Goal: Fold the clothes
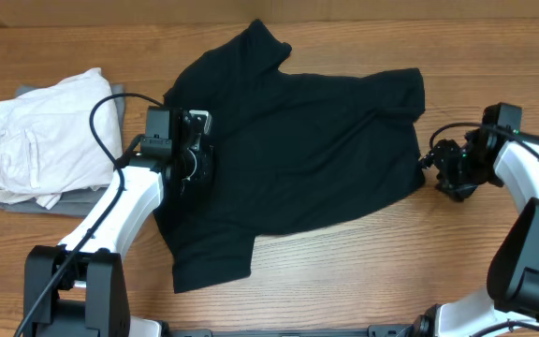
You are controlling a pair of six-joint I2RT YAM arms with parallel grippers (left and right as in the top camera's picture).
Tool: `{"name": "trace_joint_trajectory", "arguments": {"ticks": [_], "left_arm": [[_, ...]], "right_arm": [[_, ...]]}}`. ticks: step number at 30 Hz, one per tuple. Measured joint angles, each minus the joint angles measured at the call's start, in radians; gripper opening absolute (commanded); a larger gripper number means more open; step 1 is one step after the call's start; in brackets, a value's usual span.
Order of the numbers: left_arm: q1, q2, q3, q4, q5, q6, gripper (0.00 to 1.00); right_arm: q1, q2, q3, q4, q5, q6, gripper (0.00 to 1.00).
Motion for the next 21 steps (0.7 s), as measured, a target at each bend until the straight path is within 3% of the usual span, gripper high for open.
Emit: {"name": "trace_joint_trajectory", "arguments": {"ticks": [8, 12, 19, 21], "left_arm": [[0.0, 0.0, 0.0, -0.014, 0.019, 0.0, 0.31], [0.0, 0.0, 0.0, -0.014, 0.034, 0.0, 0.32], [0.0, 0.0, 0.0, -0.015, 0.042, 0.0, 0.32], [0.0, 0.0, 0.0, -0.015, 0.042, 0.0, 0.33]], "right_arm": [[0.0, 0.042, -0.002, 0.042, 0.028, 0.016, 0.78], [-0.008, 0.07, -0.001, 0.046, 0.058, 0.035, 0.69], [-0.025, 0.071, -0.001, 0.03, 0.06, 0.046, 0.71], [-0.027, 0.071, 0.0, 0.031, 0.059, 0.048, 0.65]]}}
